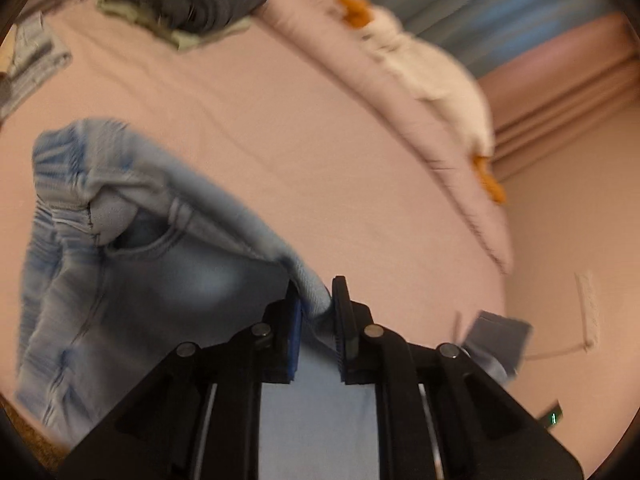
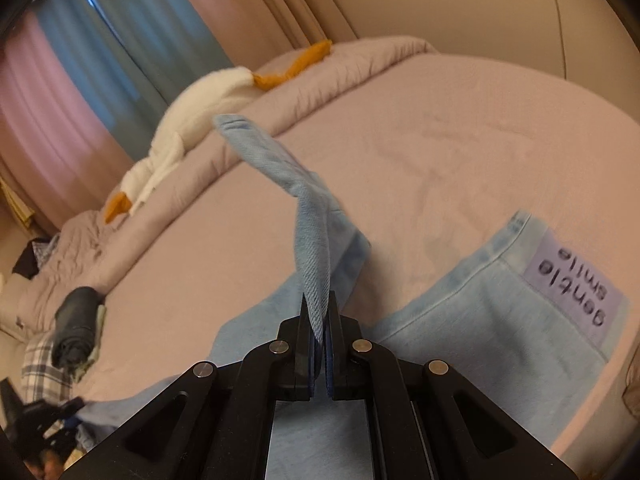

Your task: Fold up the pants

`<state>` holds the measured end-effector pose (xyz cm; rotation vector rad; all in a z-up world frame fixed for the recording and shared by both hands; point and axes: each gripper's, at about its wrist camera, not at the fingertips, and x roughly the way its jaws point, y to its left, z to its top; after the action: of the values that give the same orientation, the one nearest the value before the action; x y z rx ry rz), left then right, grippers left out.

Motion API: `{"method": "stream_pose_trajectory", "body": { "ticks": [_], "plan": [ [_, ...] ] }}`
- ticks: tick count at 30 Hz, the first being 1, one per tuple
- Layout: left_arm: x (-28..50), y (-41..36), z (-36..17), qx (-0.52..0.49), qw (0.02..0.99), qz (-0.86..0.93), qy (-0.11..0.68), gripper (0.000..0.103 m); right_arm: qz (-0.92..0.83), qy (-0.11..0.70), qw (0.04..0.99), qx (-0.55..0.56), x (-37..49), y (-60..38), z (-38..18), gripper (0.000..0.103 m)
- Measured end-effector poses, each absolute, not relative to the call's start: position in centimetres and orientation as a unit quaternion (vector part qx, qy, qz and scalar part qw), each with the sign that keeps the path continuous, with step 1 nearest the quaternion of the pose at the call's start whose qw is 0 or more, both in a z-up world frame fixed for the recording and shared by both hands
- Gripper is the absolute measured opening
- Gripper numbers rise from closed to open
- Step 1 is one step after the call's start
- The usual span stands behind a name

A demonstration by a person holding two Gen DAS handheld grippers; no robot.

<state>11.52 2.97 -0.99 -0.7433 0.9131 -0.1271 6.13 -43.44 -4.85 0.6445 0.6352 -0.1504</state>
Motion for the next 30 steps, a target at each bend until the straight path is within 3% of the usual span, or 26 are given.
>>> {"method": "stream_pose_trajectory", "body": {
  "ticks": [4,8,13,17,20,24,27,30],
  "plan": [
    [5.4,2.8,-0.1,-0.341,0.832,-0.128,0.419,0.012,-0.085,0.281,0.906,0.305,3.8,-44.1,-2.9,0.004],
    [1.4,2.4,-4.3,-0.338,0.81,-0.129,0.462,0.012,-0.094,0.283,0.9,0.318,1.3,-45.0,-3.2,0.004],
    [1.5,1.9,-10.9,-0.344,0.755,-0.119,0.546,0.012,-0.141,0.352,0.868,0.322,0.7,-45.6,-7.4,0.004],
    [1.3,2.7,-11.0,-0.359,0.754,-0.119,0.537,0.017,-0.161,0.4,0.841,0.325,1.2,-46.0,-10.6,0.004],
    [1.0,3.4,-9.7,-0.333,0.781,-0.094,0.519,0.029,-0.153,0.398,0.843,0.327,1.4,-46.3,-10.8,0.004],
    [1.4,4.8,-8.6,-0.328,0.802,-0.065,0.495,0.037,-0.166,0.397,0.842,0.326,1.7,-46.5,-11.2,0.023],
    [1.4,6.3,-8.3,-0.329,0.815,-0.043,0.476,0.043,-0.169,0.394,0.841,0.33,1.8,-46.3,-11.2,0.025],
    [2.3,6.9,-8.8,-0.302,0.833,-0.029,0.463,0.059,-0.168,0.394,0.842,0.328,1.7,-46.1,-11.2,0.026]
  ]
}}
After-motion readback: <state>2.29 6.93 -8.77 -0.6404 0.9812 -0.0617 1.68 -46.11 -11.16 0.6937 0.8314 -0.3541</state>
